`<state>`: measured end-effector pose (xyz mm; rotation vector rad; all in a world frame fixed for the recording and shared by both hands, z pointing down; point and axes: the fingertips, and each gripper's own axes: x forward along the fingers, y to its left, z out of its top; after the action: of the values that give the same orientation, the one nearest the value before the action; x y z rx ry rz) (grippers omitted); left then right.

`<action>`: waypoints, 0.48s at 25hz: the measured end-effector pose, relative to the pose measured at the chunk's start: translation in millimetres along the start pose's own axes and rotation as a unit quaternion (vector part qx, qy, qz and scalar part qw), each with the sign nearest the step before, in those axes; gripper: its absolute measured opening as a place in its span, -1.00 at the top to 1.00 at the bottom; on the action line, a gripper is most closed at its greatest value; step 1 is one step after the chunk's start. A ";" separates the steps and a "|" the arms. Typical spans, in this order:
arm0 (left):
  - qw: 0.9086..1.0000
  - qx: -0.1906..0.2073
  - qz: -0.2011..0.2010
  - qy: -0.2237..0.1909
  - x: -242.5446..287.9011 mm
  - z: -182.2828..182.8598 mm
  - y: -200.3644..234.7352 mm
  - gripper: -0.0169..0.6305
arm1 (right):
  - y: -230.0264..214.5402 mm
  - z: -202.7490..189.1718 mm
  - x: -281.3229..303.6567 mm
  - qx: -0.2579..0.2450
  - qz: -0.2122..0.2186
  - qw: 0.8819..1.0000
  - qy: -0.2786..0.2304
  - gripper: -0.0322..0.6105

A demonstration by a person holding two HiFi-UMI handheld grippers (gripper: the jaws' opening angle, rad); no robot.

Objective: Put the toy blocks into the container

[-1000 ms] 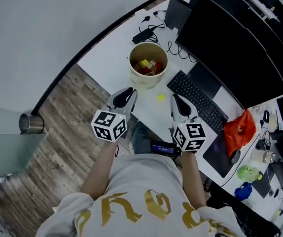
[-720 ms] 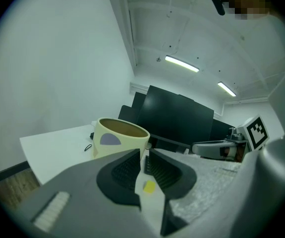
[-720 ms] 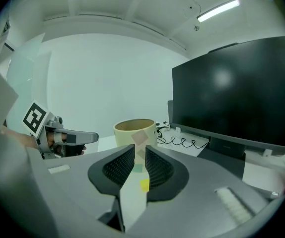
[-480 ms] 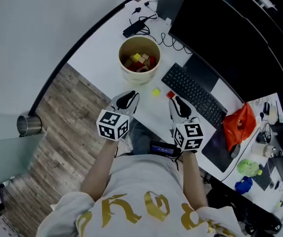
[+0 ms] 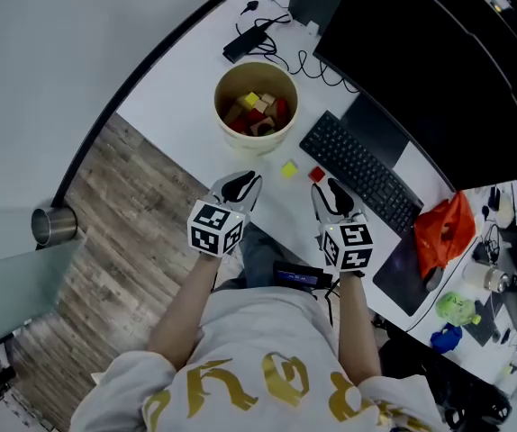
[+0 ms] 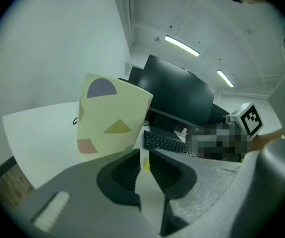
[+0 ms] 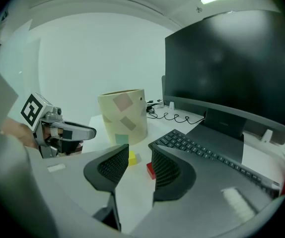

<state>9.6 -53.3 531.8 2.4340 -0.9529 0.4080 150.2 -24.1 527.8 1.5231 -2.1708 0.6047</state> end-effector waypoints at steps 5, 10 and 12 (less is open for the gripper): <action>1.000 -0.008 -0.015 0.018 20.1 -10.0 4.7 0.75 | -13.2 -14.2 20.5 0.002 -0.006 1.000 0.026 0.34; 0.999 -0.007 -0.030 0.042 32.9 -23.5 6.3 0.75 | -20.4 -34.0 35.7 -0.004 -0.012 0.998 0.061 0.25; 0.998 -0.012 -0.033 0.047 35.3 -28.2 7.9 0.75 | -22.6 -39.3 40.7 -0.010 -0.012 0.997 0.073 0.21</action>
<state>26.5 -62.4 573.4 2.3953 -0.8299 0.4798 162.3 -39.7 585.4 1.4448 -2.0408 0.6629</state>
